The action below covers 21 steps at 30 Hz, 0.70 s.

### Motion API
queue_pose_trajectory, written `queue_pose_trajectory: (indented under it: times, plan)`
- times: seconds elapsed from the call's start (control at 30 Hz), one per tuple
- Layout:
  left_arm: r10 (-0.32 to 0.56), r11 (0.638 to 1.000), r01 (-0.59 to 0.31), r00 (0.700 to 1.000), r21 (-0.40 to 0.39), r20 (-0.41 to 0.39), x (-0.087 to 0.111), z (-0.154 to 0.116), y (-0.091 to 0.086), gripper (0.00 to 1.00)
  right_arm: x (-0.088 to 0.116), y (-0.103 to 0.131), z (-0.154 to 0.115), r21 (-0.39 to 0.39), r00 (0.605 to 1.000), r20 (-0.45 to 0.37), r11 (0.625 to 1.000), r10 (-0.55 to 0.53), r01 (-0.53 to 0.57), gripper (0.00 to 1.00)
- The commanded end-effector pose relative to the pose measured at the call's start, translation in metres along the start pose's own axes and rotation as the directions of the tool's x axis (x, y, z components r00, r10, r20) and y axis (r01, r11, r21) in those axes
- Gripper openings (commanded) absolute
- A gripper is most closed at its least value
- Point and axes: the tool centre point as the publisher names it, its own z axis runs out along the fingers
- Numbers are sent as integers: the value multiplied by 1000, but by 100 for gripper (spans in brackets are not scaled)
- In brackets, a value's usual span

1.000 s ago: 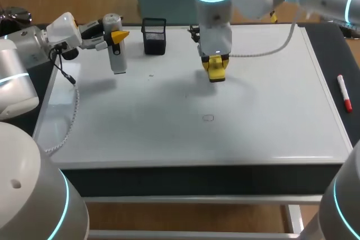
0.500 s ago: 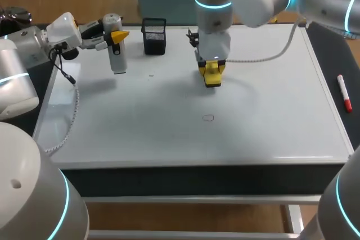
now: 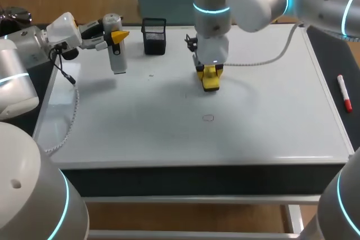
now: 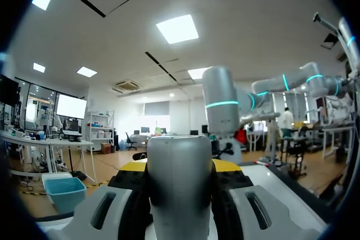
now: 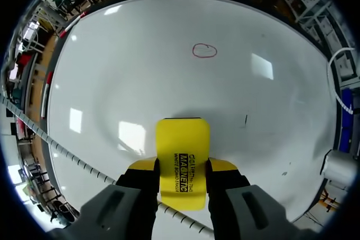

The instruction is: Pick up the inspection probe, press it on each red-marked spot on the whiteboard one by one, put down the probe, pick up the eraser, and wipe off all the red marks.

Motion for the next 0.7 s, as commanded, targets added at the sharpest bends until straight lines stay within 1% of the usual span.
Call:
queue_pose_trajectory:
  times: [0.03, 0.13, 0.43, 0.7]
  plan:
    - [2, 1000, -2, 1000, 2, 2, 0, 1, 0, 0, -2, -5, 4, -10, 1000, -10, 1000, -3, 3, 0]
    - [2, 1000, -2, 1000, 2, 2, 0, 1, 0, 0, 2, -5, 5, -13, 1000, -17, 1000, 8, -8, 0]
    - [2, 1000, -2, 1000, 2, 2, 0, 1, 0, 0, 22, -5, 12, -26, 998, -30, 998, 54, -55, 0]
    - [2, 1000, -2, 1000, 2, 2, 0, 1, 0, 0, 43, -5, 14, -27, 994, -35, 994, 106, -107, 0]
